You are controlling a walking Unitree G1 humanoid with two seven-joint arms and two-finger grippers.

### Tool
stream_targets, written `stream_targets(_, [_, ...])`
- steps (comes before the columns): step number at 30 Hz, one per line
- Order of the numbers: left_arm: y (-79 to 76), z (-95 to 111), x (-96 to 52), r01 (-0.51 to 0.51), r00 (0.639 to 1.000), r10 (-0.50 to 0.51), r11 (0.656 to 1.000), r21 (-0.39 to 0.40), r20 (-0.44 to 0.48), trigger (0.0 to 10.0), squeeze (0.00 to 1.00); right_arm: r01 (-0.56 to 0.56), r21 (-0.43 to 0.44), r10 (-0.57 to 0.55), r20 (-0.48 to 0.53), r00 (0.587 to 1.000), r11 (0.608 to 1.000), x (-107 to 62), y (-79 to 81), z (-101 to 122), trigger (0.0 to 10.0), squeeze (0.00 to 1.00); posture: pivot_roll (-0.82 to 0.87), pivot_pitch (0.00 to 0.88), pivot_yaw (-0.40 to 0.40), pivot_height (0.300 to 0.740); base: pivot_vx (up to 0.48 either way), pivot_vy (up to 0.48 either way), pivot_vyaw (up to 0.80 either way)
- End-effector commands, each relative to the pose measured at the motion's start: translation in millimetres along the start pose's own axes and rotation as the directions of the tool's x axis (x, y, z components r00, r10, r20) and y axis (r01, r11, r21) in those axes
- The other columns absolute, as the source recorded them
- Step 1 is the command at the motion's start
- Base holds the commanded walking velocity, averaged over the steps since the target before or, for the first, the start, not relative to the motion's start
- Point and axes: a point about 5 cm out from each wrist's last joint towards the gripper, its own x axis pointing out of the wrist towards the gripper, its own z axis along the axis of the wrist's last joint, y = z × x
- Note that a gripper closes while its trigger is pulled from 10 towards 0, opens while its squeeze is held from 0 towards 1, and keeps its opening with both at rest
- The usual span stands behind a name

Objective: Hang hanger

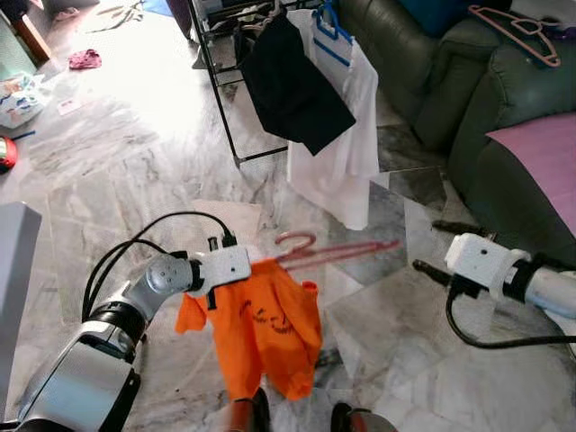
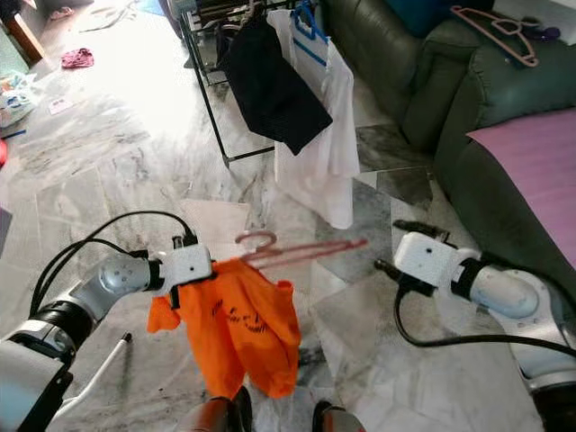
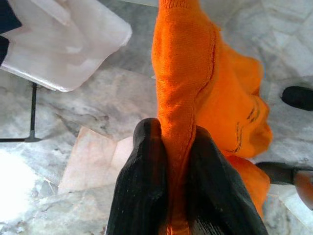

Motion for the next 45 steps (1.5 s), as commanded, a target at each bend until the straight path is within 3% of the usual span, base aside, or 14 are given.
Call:
stream_targets(1, [16.4, -5, -10.3, -0.139, 0.99, 0.14, 0.986, -0.091, 0.002, 0.0, 0.0, 0.216, 0.148, -0.219, 0.004, 0.976, 0.965, 5.6, 0.2, -2, 10.0, 1.0, -0.05, 0.231, 0.094, 0.74, 0.0, 0.0, 0.0])
stream_targets(14, [43.0, 7, -20.8, -0.249, 0.955, 0.28, 0.936, -0.248, 0.1, 0.0, 0.0, 0.451, 0.534, -0.482, -0.09, 0.871, 0.715, 32.1, 25.5, -2, 10.0, 1.0, -0.04, 0.229, 0.093, 0.74, 0.0, 0.0, 0.0])
stream_targets(15, [44.3, 12, -20.3, -0.23, 0.955, 0.267, 0.942, -0.244, 0.132, 0.0, 0.0, 0.441, 0.573, -0.477, -0.097, 0.874, 0.691, 34.6, 29.0, -3, 10.0, 0.0, -0.04, 0.23, 0.093, 0.74, 0.0, 0.0, 0.0])
stream_targets(22, [50.3, 41, -19.4, -0.112, 0.931, 0.183, 0.967, -0.231, 0.316, 0.0, 0.0, 0.448, 0.71, -0.415, -0.236, 0.879, 0.544, 45.7, 47.6, -19, 10.0, 0.0, -0.03, 0.232, 0.088, 0.74, 0.0, 0.0, 0.0])
stream_targets(29, [40.4, 56, -12.9, 0.016, 0.905, 0.071, 0.98, -0.2, 0.419, 0.0, 0.0, 0.296, 0.632, -0.271, -0.139, 0.952, 0.716, 59.3, 78.0, -10, 10.0, 0.0, -0.04, 0.239, 0.077, 0.74, 0.0, 0.0, 0.0])
stream_targets(30, [39.1, 57, -12.4, 0.03, 0.903, 0.056, 0.981, -0.192, 0.426, 0.0, 0.0, 0.263, 0.621, -0.236, -0.127, 0.963, 0.738, 59.5, 82.6, -10, 10.0, 0.13, -0.04, 0.241, 0.074, 0.74, 0.0, 0.0, 0.0])
stream_targets(31, [38.1, 59, -12.3, 0.045, 0.9, 0.04, 0.982, -0.185, 0.434, 0.0, 0.0, 0.216, 0.616, -0.187, -0.112, 0.976, 0.758, 59.4, 87.8, -10, 10.0, 1.0, -0.04, 0.241, 0.074, 0.74, 0.0, 0.0, 0.0])
stream_targets(37, [37.0, 68, -16.4, 0.135, 0.869, -0.048, 0.981, -0.142, 0.493, 0.0, 0.0, 0.025, 0.608, -0.039, 0.011, 0.999, 0.794, 46.2, 99.1, -9, 10.0, 1.0, -0.03, 0.247, 0.064, 0.74, 0.0, 0.0, 0.0])
stream_targets(38, [38.3, 72, -19.0, 0.16, 0.853, -0.069, 0.978, -0.134, 0.517, 0.0, 0.0, -0.027, 0.604, 0.004, 0.039, 0.999, 0.797, 40.7, 100.3, -13, 10.0, 0.71, -0.03, 0.248, 0.064, 0.74, 0.0, 0.0, 0.0])
stream_targets(39, [38.9, 74, -20.0, 0.171, 0.846, -0.077, 0.976, -0.132, 0.528, 0.0, 0.0, -0.034, 0.599, 0.011, 0.041, 0.999, 0.8, 38.9, 99.8, -15, 10.0, 0.71, -0.03, 0.248, 0.064, 0.74, 0.0, 0.0, 0.0])
stream_targets(40, [40.2, 77, -21.7, 0.179, 0.835, -0.083, 0.976, -0.125, 0.543, 0.0, 0.0, -0.047, 0.587, 0.026, 0.044, 0.999, 0.808, 36.1, 98.9, -17, 10.0, 0.26, -0.03, 0.248, 0.063, 0.74, 0.0, 0.0, 0.0])
stream_targets(41, [41.0, 79, -22.8, 0.183, 0.828, -0.087, 0.976, -0.12, 0.554, 0.0, 0.0, -0.057, 0.579, 0.038, 0.046, 0.998, 0.813, 34.3, 98.3, -19, 10.0, 0.26, -0.03, 0.247, 0.063, 0.74, 0.0, 0.0, 0.0])
stream_targets(42, [41.6, 82, -24.9, 0.188, 0.819, -0.099, 0.977, -0.101, 0.565, 0.0, 0.0, -0.062, 0.567, 0.049, 0.039, 0.998, 0.821, 31.9, 96.3, -23, 10.0, 0.0, -0.03, 0.247, 0.063, 0.74, 0.0, 0.0, 0.0])
stream_targets(45, [40.1, 86, -27.8, 0.234, 0.799, -0.141, 0.969, -0.085, 0.585, 0.0, 0.0, -0.078, 0.553, 0.074, 0.029, 0.997, 0.829, 27.0, 91.7, -29, 10.0, 0.0, -0.03, 0.244, 0.065, 0.74, 0.0, 0.0, 0.0])
